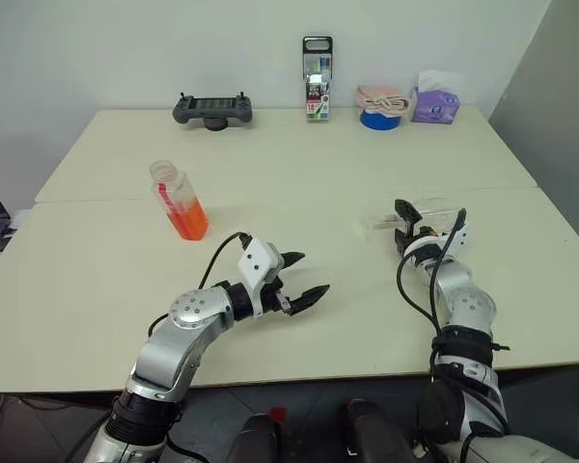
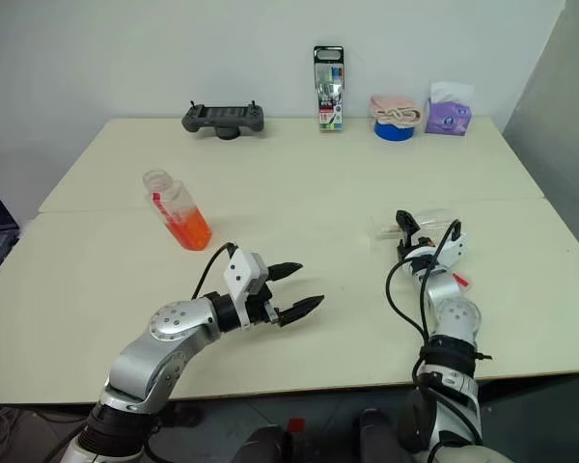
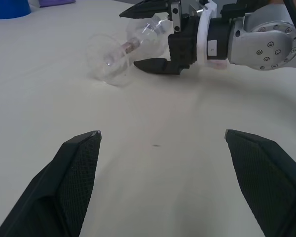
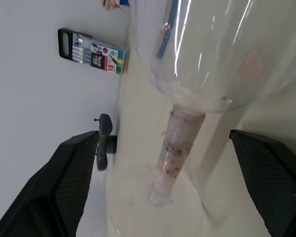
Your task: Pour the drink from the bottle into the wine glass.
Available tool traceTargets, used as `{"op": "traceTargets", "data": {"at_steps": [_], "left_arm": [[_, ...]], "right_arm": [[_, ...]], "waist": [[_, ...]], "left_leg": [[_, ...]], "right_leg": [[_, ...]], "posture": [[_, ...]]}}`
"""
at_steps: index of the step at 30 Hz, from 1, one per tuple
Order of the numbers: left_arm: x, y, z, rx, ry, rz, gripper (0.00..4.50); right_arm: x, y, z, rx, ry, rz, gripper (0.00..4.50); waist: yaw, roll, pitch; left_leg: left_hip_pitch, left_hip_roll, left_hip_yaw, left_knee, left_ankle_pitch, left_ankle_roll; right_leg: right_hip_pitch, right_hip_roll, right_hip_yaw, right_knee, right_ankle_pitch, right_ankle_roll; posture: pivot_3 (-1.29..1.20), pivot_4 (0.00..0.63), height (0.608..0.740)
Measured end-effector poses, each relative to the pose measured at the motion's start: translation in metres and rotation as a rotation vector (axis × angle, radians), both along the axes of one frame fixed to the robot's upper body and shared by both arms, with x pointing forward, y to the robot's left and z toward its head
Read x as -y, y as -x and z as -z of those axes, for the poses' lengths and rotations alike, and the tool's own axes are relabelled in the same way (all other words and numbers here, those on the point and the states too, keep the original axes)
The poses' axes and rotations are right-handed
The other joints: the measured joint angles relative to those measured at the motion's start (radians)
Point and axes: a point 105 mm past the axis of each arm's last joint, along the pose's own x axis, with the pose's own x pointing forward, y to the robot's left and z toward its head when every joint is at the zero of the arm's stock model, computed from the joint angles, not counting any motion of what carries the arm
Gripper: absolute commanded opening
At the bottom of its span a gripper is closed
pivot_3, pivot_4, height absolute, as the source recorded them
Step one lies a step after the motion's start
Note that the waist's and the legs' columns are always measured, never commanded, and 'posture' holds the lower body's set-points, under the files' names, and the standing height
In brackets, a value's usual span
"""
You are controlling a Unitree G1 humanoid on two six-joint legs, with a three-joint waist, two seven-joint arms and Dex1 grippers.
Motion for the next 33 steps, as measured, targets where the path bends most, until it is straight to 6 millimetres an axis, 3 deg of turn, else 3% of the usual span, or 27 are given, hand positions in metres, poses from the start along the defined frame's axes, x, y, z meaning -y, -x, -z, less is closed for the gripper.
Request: {"op": "traceTargets", "data": {"at_steps": [5,7,11,16,18,21,24,27,33], "left_arm": [[-0.002,-0.001,-0.001,0.004,0.000,-0.008,4.33],[-0.004,-0.002,-0.002,0.008,0.002,-0.017,4.33],[-0.010,-0.004,-0.003,0.012,0.006,-0.043,4.33],[-0.029,-0.008,-0.008,-0.015,0.068,-0.136,4.33],[-0.041,-0.005,-0.012,-0.031,0.088,-0.162,4.33],[-0.063,0.003,-0.013,-0.059,0.068,-0.196,4.33],[-0.078,0.013,-0.011,-0.084,0.043,-0.212,4.33],[-0.083,0.021,-0.013,-0.096,0.033,-0.209,4.33],[-0.087,0.023,-0.017,-0.095,0.051,-0.234,4.33]], "right_arm": [[-0.001,-0.009,0.009,-0.028,-0.016,0.025,2.09],[-0.003,-0.009,0.004,-0.008,0.013,0.022,1.36],[-0.015,0.002,-0.009,0.066,0.261,-0.042,0.19],[-0.046,0.024,-0.026,0.249,0.820,-0.192,0.19],[-0.069,0.031,-0.034,0.391,1.078,-0.251,0.19],[-0.107,0.036,-0.041,0.606,1.317,-0.268,0.19],[-0.131,0.032,-0.033,0.713,1.430,-0.230,0.19],[-0.140,0.020,-0.025,0.752,1.541,-0.162,0.19],[-0.137,0.007,-0.011,0.708,1.542,-0.133,0.19]], "waist": [[-0.001,0.000,0.000],[-0.001,0.000,0.000],[-0.001,0.000,0.000],[0.001,0.000,0.000],[-0.007,0.001,0.000],[-0.011,0.000,0.000],[-0.005,0.000,0.000],[0.001,-0.001,0.001],[0.011,-0.002,0.001]], "left_leg": [[0.000,0.000,0.000,0.000,0.000,0.000],[0.000,0.000,0.000,0.000,0.000,0.000],[-0.001,0.000,0.000,-0.001,0.000,0.000],[-0.001,0.000,0.000,0.000,0.000,0.000],[0.000,0.001,0.000,-0.001,0.000,0.000],[0.001,0.003,0.000,-0.003,0.000,0.000],[0.001,0.002,0.000,-0.004,0.000,0.000],[0.000,0.000,0.000,-0.003,0.000,-0.001],[0.000,-0.001,0.001,-0.002,0.000,-0.001]], "right_leg": [[0.000,0.000,0.001,0.000,0.001,-0.001],[0.000,0.000,0.000,0.000,0.002,-0.003],[-0.001,0.000,0.000,-0.001,0.001,-0.003],[-0.001,0.000,0.000,-0.001,0.000,0.000],[-0.002,0.000,0.000,-0.001,0.000,0.000],[-0.002,0.002,0.000,0.000,0.000,0.000],[-0.002,0.002,0.000,-0.001,0.000,0.000],[-0.001,0.000,0.001,-0.002,0.000,-0.001],[-0.001,-0.002,0.001,-0.003,0.003,-0.006]], "posture": [[0.00,0.150,0.740],[0.00,0.150,0.740],[0.00,0.150,0.740],[0.00,0.150,0.740],[0.00,0.150,0.740],[0.00,0.150,0.740],[0.00,0.150,0.740],[0.00,0.150,0.740],[0.00,0.150,0.740]]}}
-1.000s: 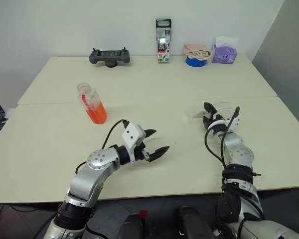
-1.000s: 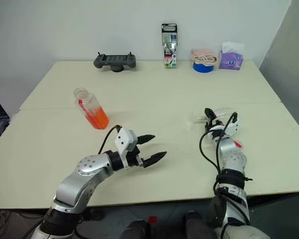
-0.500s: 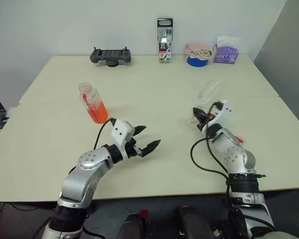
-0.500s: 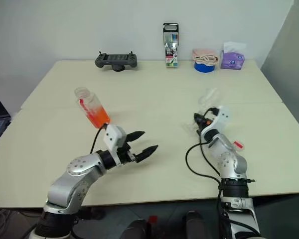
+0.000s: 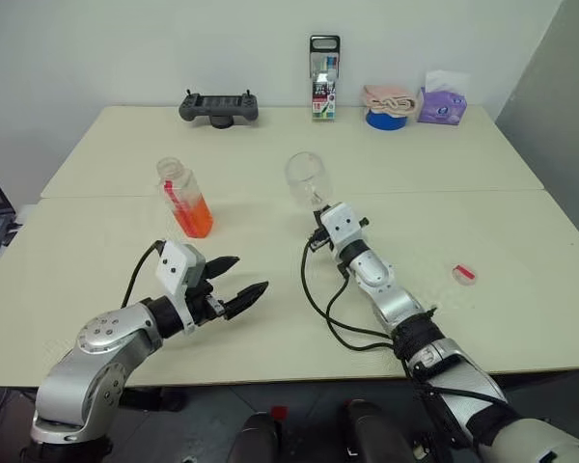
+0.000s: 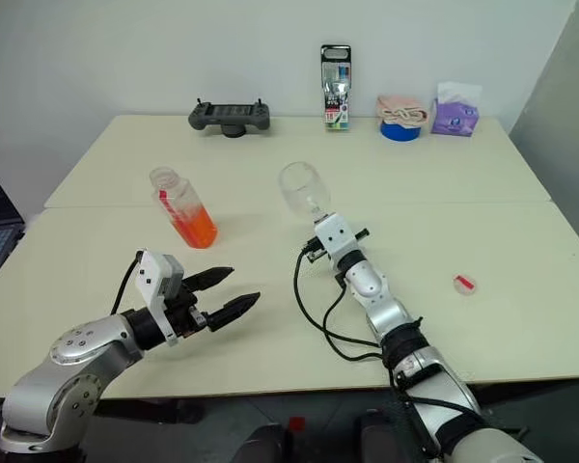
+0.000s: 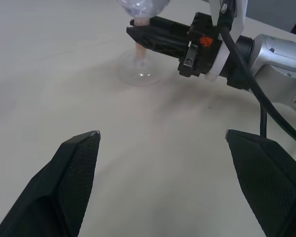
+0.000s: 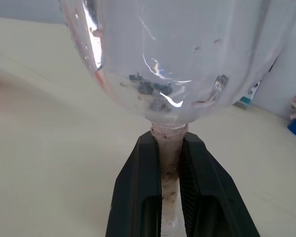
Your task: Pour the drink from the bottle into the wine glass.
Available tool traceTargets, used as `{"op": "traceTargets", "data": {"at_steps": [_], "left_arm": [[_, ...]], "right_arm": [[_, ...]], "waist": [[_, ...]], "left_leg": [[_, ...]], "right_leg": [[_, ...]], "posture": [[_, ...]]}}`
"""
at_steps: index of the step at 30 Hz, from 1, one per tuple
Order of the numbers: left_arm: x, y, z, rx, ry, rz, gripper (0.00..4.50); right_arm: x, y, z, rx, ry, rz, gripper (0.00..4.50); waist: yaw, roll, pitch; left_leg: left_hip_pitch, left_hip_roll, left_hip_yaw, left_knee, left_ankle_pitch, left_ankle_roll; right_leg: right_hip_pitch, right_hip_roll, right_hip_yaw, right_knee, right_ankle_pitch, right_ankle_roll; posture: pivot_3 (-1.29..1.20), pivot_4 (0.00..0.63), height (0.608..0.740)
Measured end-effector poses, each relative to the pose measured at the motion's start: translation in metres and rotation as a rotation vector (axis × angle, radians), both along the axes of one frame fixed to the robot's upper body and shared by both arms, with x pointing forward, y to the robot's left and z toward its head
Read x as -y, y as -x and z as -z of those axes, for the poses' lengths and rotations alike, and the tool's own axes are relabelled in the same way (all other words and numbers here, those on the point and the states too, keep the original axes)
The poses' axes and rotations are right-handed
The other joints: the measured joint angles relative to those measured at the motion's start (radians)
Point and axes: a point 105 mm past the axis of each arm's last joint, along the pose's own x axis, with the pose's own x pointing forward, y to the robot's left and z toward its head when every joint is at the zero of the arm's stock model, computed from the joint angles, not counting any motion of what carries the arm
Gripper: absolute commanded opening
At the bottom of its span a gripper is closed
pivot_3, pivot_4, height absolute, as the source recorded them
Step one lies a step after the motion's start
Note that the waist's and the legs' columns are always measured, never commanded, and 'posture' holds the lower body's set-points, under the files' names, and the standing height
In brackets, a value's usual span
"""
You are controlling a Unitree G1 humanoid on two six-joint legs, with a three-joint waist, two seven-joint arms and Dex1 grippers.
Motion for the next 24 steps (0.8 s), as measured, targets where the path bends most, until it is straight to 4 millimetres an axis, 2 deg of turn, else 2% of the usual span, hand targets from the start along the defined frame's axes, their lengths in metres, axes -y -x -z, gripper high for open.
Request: {"op": "traceTargets", "data": {"at_steps": [5,10,17,24], "left_arm": [[-0.002,-0.001,0.000,0.003,-0.003,-0.023,4.33],[0.000,-0.002,0.001,-0.001,0.000,-0.024,4.33],[0.000,-0.004,0.002,0.003,-0.006,-0.036,4.33],[0.003,-0.005,0.001,0.009,-0.007,-0.031,4.33]], "right_arm": [[-0.002,0.000,0.002,-0.057,-0.109,-0.039,0.19],[-0.013,0.004,0.002,-0.104,-0.193,-0.086,0.19],[-0.027,0.014,0.007,-0.108,-0.172,-0.141,0.19],[-0.033,0.015,0.010,-0.115,-0.162,-0.153,0.19]], "waist": [[-0.004,0.000,0.000],[-0.009,0.000,0.000],[-0.009,0.000,0.000],[-0.010,0.000,0.000]], "left_leg": [[0.001,0.001,-0.001,0.000,0.000,0.000],[0.001,0.002,-0.001,0.000,0.000,0.000],[0.001,0.002,-0.001,0.000,0.000,0.000],[0.002,0.002,0.000,0.000,0.000,0.000]], "right_leg": [[0.000,0.001,-0.001,0.002,0.000,-0.001],[0.000,0.002,-0.001,0.002,0.000,-0.001],[0.000,0.002,-0.001,0.002,0.000,-0.001],[0.001,0.002,0.000,0.002,0.000,-0.001]], "posture": [[0.00,0.150,0.740],[0.00,0.150,0.740],[0.00,0.150,0.740],[0.00,0.150,0.740]]}}
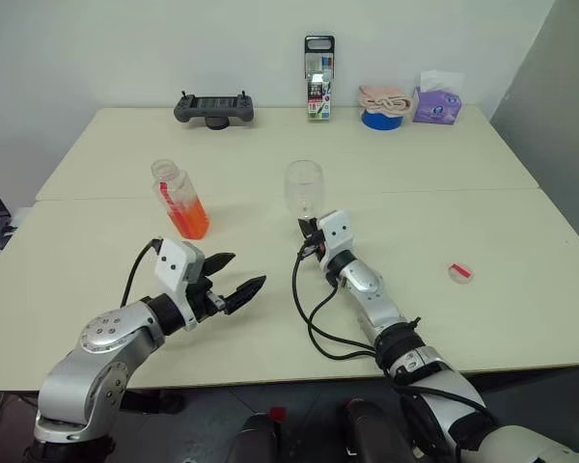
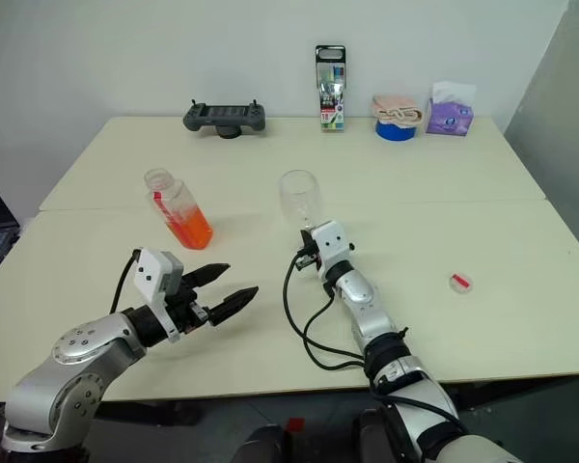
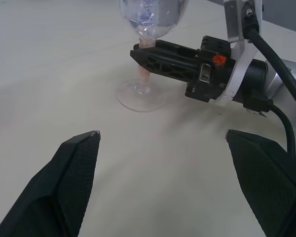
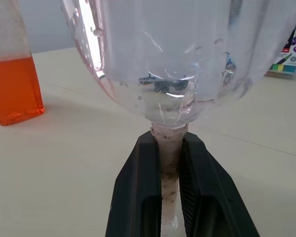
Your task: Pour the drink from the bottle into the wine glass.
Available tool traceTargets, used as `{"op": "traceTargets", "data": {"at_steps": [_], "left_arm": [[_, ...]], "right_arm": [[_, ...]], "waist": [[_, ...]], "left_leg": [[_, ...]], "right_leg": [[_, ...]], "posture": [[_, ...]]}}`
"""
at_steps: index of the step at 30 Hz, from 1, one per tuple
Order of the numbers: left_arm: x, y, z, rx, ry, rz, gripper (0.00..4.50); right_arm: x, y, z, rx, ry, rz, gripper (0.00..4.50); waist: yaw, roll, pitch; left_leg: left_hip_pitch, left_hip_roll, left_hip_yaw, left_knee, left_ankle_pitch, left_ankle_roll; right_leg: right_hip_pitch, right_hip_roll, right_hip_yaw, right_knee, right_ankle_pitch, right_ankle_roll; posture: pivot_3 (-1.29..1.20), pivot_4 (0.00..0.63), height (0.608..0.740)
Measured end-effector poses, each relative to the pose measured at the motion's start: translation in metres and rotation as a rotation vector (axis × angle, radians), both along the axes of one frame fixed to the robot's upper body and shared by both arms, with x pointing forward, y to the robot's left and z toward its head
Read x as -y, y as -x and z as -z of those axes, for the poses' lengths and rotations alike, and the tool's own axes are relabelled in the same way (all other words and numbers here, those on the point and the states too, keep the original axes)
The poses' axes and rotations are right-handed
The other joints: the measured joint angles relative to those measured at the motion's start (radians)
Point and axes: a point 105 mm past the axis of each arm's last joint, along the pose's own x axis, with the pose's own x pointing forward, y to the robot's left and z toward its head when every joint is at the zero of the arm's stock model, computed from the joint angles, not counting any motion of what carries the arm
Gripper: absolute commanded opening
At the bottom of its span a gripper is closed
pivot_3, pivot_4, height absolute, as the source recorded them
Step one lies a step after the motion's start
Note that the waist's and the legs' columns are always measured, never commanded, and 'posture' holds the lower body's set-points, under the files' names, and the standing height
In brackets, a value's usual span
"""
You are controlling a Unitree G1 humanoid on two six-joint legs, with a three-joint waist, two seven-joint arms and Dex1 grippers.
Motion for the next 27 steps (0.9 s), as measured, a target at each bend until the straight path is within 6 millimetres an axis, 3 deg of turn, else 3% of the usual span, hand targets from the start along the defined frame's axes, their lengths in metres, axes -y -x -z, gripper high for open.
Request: {"op": "traceTargets", "data": {"at_steps": [4,5,16,22,27], "left_arm": [[0.001,-0.001,0.000,0.003,-0.001,-0.004,4.33],[0.001,-0.002,-0.001,0.005,-0.001,-0.006,4.33],[-0.011,-0.013,0.010,0.006,0.018,-0.089,4.33],[-0.020,-0.026,0.015,0.055,0.026,-0.184,4.33],[-0.046,-0.033,0.017,0.143,0.013,-0.371,4.33]], "right_arm": [[-0.001,0.000,0.000,-0.003,0.004,-0.008,0.19],[-0.001,0.000,0.000,-0.002,0.006,-0.010,0.90],[0.009,0.003,0.017,-0.030,0.086,-0.022,4.49],[0.018,0.012,0.017,-0.017,0.121,-0.051,4.49],[0.061,0.037,0.013,-0.030,0.199,-0.085,4.49]], "waist": [[-0.003,0.000,0.000],[-0.003,0.000,0.000],[-0.003,0.000,0.000],[0.001,0.000,0.000],[0.015,0.000,0.000]], "left_leg": [[0.001,0.000,0.000,0.000,0.000,0.000],[0.001,0.000,0.000,0.000,0.000,0.000],[0.001,0.000,0.001,0.000,0.000,0.000],[0.000,0.000,0.000,-0.001,0.000,0.000],[-0.001,-0.001,0.000,0.000,0.000,0.000]], "right_leg": [[0.000,0.000,0.000,0.000,0.000,0.000],[0.000,0.000,0.000,0.000,0.000,0.000],[0.000,0.000,0.000,0.000,0.000,0.000],[0.000,0.000,0.000,0.000,0.000,0.000],[0.000,-0.002,0.000,-0.002,-0.001,0.003]], "posture": [[0.00,0.150,0.740],[0.00,0.150,0.740],[0.00,0.150,0.740],[0.00,0.150,0.740],[0.00,0.150,0.740]]}}
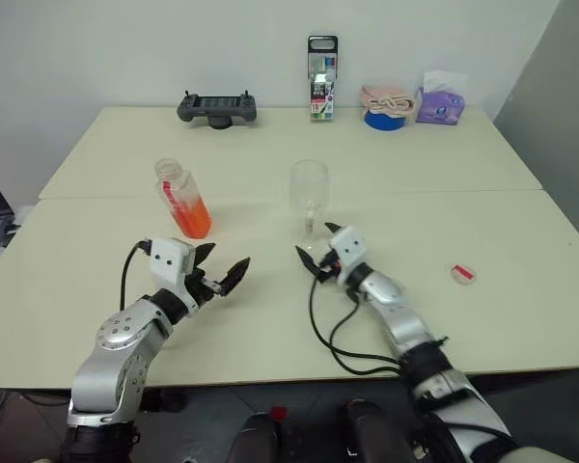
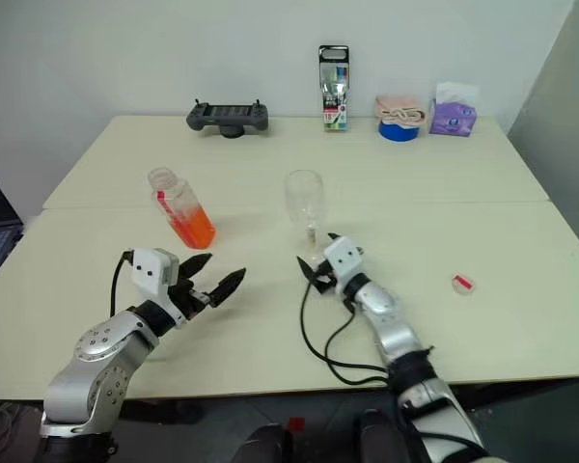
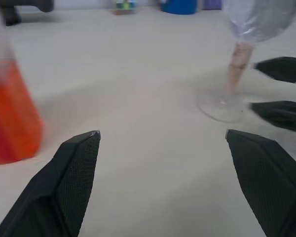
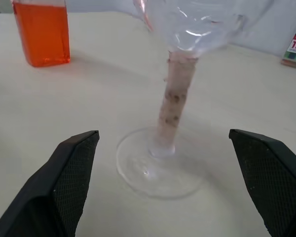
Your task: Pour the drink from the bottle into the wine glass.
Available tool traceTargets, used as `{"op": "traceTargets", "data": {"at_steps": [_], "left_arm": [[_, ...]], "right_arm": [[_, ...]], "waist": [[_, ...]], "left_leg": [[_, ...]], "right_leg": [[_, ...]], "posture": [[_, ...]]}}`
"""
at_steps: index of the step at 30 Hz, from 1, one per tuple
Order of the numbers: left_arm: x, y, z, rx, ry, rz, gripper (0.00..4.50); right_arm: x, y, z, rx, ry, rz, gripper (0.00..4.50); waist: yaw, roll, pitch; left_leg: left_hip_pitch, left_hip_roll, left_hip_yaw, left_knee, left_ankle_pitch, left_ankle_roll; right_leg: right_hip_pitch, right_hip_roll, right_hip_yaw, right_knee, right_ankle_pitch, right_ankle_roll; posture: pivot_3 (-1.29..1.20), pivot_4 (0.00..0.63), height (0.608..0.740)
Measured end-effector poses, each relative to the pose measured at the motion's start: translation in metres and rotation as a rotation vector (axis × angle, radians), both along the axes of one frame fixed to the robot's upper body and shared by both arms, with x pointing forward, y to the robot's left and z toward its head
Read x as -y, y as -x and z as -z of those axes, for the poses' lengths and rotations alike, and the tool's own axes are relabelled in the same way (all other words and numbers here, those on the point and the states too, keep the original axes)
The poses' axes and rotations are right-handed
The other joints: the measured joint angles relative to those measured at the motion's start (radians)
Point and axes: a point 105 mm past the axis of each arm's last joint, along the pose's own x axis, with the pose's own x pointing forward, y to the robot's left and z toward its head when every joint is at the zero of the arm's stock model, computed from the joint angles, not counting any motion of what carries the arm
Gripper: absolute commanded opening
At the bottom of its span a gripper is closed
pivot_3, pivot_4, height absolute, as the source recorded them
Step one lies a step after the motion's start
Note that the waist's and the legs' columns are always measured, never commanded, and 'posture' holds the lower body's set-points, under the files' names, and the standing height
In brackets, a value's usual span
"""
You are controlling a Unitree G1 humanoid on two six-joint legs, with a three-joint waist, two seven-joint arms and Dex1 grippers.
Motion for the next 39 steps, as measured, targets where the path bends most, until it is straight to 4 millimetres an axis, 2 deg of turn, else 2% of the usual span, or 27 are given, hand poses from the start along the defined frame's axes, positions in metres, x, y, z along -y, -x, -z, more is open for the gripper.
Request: {"op": "traceTargets", "data": {"at_steps": [3,5,7,9,10,12,14,16,22,30,39], "left_arm": [[-0.012,0.002,-0.002,0.051,-0.005,-0.090,4.33],[-0.019,0.002,-0.005,0.076,-0.007,-0.141,4.33],[-0.029,0.002,-0.011,0.107,-0.018,-0.191,4.33],[-0.038,0.000,-0.018,0.134,-0.017,-0.228,4.33],[-0.040,-0.002,-0.023,0.147,-0.015,-0.239,4.33],[-0.041,-0.007,-0.035,0.187,-0.013,-0.244,4.33],[-0.043,-0.010,-0.044,0.208,-0.024,-0.246,4.33],[-0.045,-0.015,-0.050,0.219,-0.038,-0.248,4.33],[-0.051,-0.033,-0.056,0.216,-0.023,-0.265,4.33],[-0.044,-0.059,-0.058,0.188,-0.021,-0.187,4.33],[-0.045,-0.082,-0.059,0.195,-0.027,-0.182,4.33]], "right_arm": [[0.027,0.022,-0.007,-0.050,0.076,-0.070,4.49],[0.047,0.036,-0.020,-0.092,0.125,-0.124,4.49],[0.068,0.043,-0.044,-0.127,0.140,-0.149,4.49],[0.085,0.046,-0.079,-0.155,0.152,-0.186,4.49],[0.087,0.047,-0.099,-0.140,0.147,-0.206,4.49],[0.081,0.056,-0.150,-0.092,0.125,-0.304,4.49],[0.070,0.069,-0.184,-0.057,0.117,-0.414,4.49],[0.059,0.079,-0.204,-0.037,0.118,-0.503,4.49],[0.038,0.078,-0.182,-0.129,0.136,-0.593,4.49],[0.031,0.080,-0.190,-0.090,0.149,-0.615,4.49],[0.030,0.082,-0.191,-0.080,0.155,-0.617,4.49]], "waist": [[0.007,0.000,0.000],[0.008,0.000,0.000],[0.008,0.000,0.000],[0.005,0.000,0.001],[0.004,0.000,0.001],[0.004,0.000,0.001],[0.005,-0.001,0.001],[0.007,-0.002,0.000],[0.011,-0.003,0.000],[0.011,-0.003,0.000],[0.011,-0.003,0.000]], "left_leg": [[0.000,0.000,-0.001,0.001,0.000,0.000],[-0.001,0.000,-0.001,0.002,0.000,0.000],[0.000,0.000,-0.001,0.003,0.000,0.000],[-0.001,0.000,-0.001,0.003,0.000,0.000],[-0.001,0.000,-0.001,0.002,0.000,0.000],[-0.001,0.001,-0.002,0.001,0.000,0.000],[-0.002,0.001,-0.004,0.001,0.000,0.001],[-0.002,0.001,-0.005,0.001,0.000,0.001],[-0.006,-0.001,-0.004,0.005,0.000,0.000],[-0.006,-0.001,-0.005,0.004,0.000,0.000],[-0.006,-0.001,-0.005,0.004,0.000,0.000]], "right_leg": [[0.000,0.000,-0.001,0.000,-0.001,0.002],[0.001,0.000,-0.002,0.000,-0.002,0.003],[0.001,0.000,-0.002,0.000,-0.001,0.002],[0.001,0.000,-0.002,0.001,-0.001,0.002],[0.001,0.001,-0.002,0.000,-0.001,0.002],[0.000,0.001,-0.004,0.000,-0.001,0.002],[0.000,0.002,-0.005,0.000,-0.001,0.002],[0.001,0.002,-0.006,-0.001,-0.001,0.002],[0.000,-0.001,-0.006,-0.002,-0.001,0.003],[-0.001,0.000,-0.006,-0.001,-0.001,0.003],[-0.001,0.000,-0.006,-0.001,0.000,0.002]], "posture": [[0.00,0.150,0.740],[0.00,0.150,0.740],[0.00,0.150,0.740],[0.00,0.150,0.740],[0.00,0.150,0.740],[0.00,0.150,0.740],[0.00,0.150,0.740],[0.00,0.150,0.740],[0.00,0.150,0.740],[0.00,0.150,0.740],[0.00,0.150,0.740]]}}
